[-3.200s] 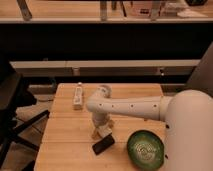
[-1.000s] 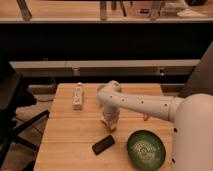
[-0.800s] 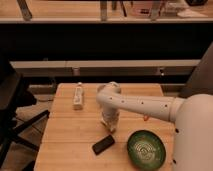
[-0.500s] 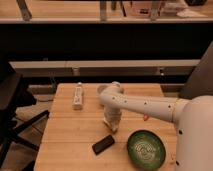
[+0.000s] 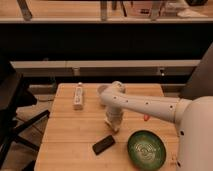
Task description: Wipe the white sponge on the table
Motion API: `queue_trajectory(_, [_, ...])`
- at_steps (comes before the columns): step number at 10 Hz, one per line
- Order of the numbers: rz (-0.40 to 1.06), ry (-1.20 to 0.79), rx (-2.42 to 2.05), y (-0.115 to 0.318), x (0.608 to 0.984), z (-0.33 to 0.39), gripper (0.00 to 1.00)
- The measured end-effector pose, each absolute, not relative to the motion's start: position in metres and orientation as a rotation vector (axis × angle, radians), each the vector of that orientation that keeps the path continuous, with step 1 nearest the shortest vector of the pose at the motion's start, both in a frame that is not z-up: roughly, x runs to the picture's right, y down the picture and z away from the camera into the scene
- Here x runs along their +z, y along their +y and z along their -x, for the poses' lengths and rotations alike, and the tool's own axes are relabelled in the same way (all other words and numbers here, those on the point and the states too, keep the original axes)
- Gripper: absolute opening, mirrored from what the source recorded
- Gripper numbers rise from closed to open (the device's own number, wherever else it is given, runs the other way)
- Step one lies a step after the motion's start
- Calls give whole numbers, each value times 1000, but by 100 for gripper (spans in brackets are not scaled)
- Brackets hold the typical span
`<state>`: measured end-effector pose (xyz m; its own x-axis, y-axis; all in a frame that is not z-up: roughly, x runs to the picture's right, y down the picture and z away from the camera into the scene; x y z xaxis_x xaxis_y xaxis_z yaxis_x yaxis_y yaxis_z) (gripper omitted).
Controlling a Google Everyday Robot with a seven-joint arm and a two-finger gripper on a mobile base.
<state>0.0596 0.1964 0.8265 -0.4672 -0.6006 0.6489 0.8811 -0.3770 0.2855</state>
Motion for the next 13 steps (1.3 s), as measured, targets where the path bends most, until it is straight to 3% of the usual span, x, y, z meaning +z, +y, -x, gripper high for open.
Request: queue_trajectory(13, [586,-778,-2088,185,820,-57,1])
